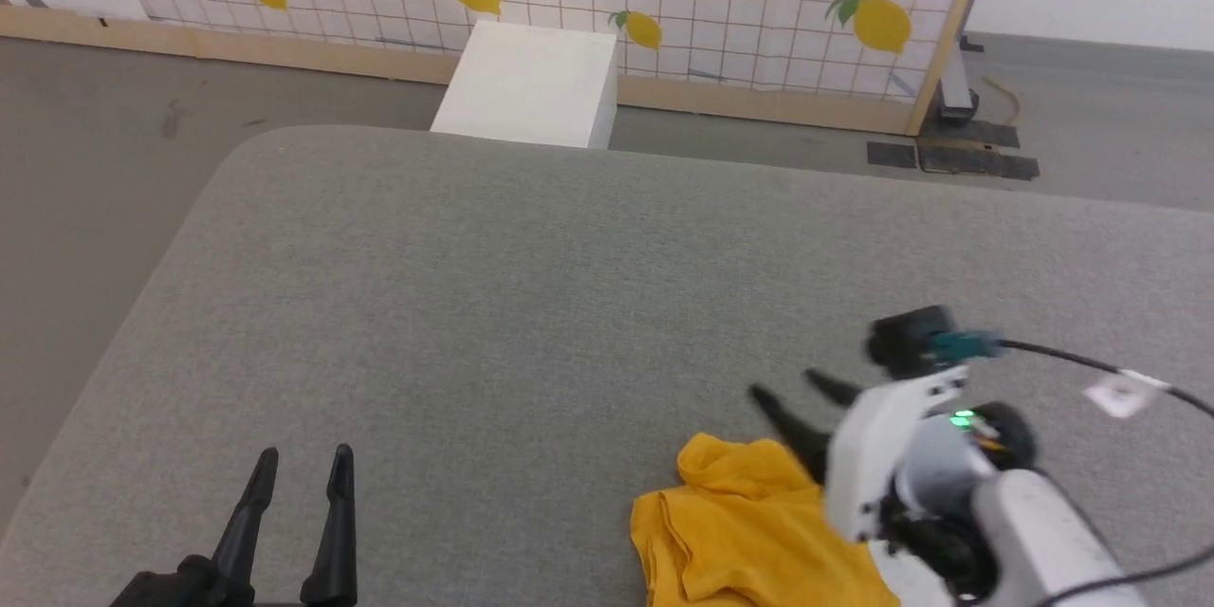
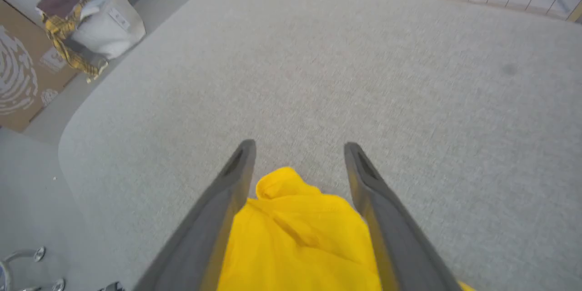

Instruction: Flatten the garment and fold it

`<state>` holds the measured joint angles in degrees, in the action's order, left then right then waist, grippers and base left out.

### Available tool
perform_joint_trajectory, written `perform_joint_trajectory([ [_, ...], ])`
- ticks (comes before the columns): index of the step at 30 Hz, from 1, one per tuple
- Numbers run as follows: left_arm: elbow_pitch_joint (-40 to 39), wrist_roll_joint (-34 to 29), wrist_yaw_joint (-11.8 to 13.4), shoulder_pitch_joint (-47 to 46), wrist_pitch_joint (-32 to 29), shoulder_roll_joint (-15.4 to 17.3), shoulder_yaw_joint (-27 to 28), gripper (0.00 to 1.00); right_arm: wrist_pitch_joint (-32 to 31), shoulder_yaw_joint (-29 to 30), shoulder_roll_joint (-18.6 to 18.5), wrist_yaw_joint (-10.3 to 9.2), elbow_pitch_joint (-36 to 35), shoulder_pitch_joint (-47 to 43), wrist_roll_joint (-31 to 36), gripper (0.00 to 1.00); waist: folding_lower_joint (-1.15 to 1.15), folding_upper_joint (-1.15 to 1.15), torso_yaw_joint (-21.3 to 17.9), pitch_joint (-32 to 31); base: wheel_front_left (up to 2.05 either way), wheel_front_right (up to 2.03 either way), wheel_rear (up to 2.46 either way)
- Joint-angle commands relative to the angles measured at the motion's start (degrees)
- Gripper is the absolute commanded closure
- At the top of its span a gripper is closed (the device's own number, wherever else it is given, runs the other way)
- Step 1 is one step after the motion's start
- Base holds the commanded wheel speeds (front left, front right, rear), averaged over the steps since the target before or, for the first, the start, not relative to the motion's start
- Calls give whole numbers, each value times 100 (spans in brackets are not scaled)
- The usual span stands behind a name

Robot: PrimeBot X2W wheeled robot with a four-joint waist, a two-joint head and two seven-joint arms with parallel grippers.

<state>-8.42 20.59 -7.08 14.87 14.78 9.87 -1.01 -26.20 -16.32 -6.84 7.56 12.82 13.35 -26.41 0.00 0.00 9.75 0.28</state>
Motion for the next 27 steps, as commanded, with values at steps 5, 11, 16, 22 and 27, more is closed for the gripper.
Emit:
perform_joint_trajectory([
  [5, -30, 24, -29, -103, 22, 15, -16, 0, 123, 891, -187, -8, -865, -655, 634, 0, 0, 0, -244, 122, 0, 0, 0],
  [11, -42, 60, -33, -156, 22, 55, -21, 0, -145, 2004, -12, -8, -1670, -1511, 1118, 0, 0, 0, -373, 247, 0, 0, 0],
  [16, -11, 100, -35, -181, 22, 112, -25, 0, -752, 2483, 118, -8, -1931, -2206, 1278, 0, 0, 0, -392, 308, 0, 0, 0],
  [22, 41, 134, -37, -210, 22, 164, -73, 0, -988, 2646, 296, -8, -1818, -2422, 1156, 0, 0, 0, -331, 305, 0, 0, 0],
  [27, 69, 159, -38, -204, 22, 237, -97, 0, -952, 2670, 360, -8, -1532, -2328, 1147, 0, 0, 0, -247, 290, 0, 0, 0],
])
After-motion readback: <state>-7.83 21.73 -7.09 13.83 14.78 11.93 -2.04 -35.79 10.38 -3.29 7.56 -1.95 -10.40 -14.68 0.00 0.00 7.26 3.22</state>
